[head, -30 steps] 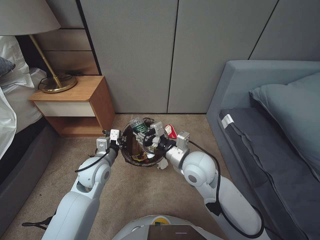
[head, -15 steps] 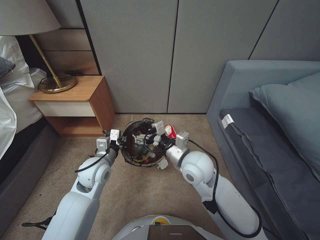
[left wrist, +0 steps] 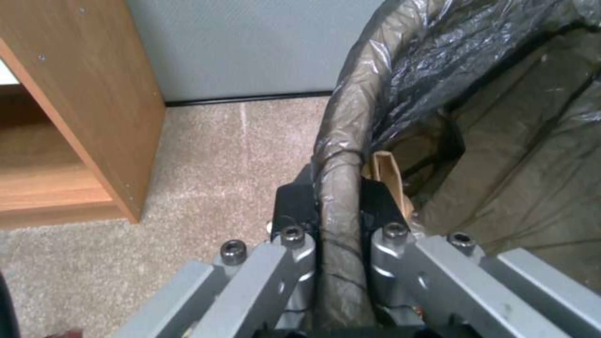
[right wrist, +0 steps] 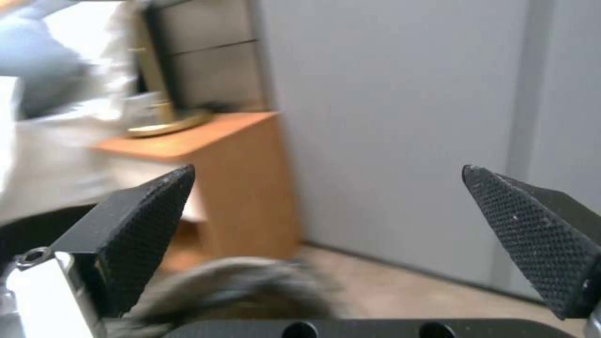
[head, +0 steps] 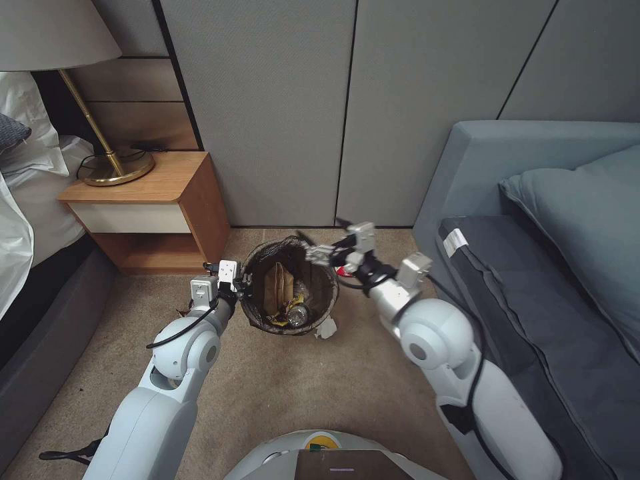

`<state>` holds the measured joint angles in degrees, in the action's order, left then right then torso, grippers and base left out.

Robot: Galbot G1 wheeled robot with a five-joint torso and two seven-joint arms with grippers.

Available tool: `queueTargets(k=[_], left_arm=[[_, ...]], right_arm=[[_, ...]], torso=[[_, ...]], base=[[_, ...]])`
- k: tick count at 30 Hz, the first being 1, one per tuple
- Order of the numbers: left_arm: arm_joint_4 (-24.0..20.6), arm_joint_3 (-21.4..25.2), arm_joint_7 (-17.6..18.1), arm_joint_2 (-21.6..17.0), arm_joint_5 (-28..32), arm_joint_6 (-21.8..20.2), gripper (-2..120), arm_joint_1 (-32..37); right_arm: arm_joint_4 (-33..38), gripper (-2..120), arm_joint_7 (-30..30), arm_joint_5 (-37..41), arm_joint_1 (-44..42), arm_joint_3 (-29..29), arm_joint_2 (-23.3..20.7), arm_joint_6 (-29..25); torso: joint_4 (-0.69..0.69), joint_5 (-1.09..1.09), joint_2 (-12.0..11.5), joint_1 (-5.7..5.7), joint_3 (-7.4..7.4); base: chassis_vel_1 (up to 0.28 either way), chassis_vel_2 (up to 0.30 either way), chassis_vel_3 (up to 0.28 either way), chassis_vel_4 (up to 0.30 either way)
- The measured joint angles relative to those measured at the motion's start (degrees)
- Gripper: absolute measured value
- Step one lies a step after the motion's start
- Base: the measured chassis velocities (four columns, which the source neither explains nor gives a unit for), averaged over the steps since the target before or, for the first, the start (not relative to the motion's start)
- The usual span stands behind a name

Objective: Pick up the trash bin, then pick up the garbage from the floor and place it into the trash bin.

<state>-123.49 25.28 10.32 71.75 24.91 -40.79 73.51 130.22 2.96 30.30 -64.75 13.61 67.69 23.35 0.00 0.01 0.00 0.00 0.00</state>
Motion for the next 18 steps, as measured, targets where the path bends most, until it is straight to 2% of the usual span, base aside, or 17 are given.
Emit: queueTargets(k=[2, 4, 5, 8, 9, 12, 18], left_arm=[[0.0, 0.1, 0.0, -0.1, 0.1, 0.0, 5, 0.0], [0.0, 0.4, -0.1, -0.4, 0.3, 0.0, 5, 0.0], [0.0, 0.4, -0.1, -0.4, 0.3, 0.0, 5, 0.0], [0.0, 0.8, -0.1, -1.0, 0.8, 0.0, 5, 0.1], [0.0, 0.8, -0.1, -1.0, 0.8, 0.0, 5, 0.1], [-0.1, 1.3, -0.1, -1.9, 1.0, 0.1, 5, 0.5], [-0.1, 1.5, -0.2, -2.1, 1.0, 0.1, 5, 1.0]], right_arm=[[0.0, 100, -0.3, -1.6, -2.0, 2.1, -0.1, -1.9], [-0.4, 100, -1.1, -5.9, -7.1, 7.6, 0.3, -7.4], [-0.4, 100, -1.1, -5.9, -7.1, 7.6, 0.3, -7.4], [-3.3, 100, -4.2, -14.3, -14.1, 15.2, 2.2, -16.5], [-3.3, 100, -4.2, -14.3, -14.1, 15.2, 2.2, -16.5], [-5.7, 100, -6.6, -19.0, -19.5, 21.1, 5.0, -23.5], [-6.0, 100, -6.7, -20.6, -25.8, 25.7, 9.1, -27.1]], torso=[[0.01, 0.00, 0.0, 0.00, 0.00], [-0.01, 0.00, 0.0, 0.00, 0.00], [-0.01, 0.00, 0.0, 0.00, 0.00], [-0.02, 0.00, 0.0, 0.00, 0.00], [-0.02, 0.00, 0.0, 0.00, 0.00], [0.00, 0.01, 0.0, 0.00, 0.00], [-0.03, -0.01, 0.0, 0.00, 0.00]], base=[[0.000, 0.000, 0.000, 0.000], [0.000, 0.000, 0.000, 0.000], [0.000, 0.000, 0.000, 0.000], [0.000, 0.000, 0.000, 0.000], [0.000, 0.000, 0.000, 0.000], [0.000, 0.000, 0.000, 0.000], [0.000, 0.000, 0.000, 0.000]])
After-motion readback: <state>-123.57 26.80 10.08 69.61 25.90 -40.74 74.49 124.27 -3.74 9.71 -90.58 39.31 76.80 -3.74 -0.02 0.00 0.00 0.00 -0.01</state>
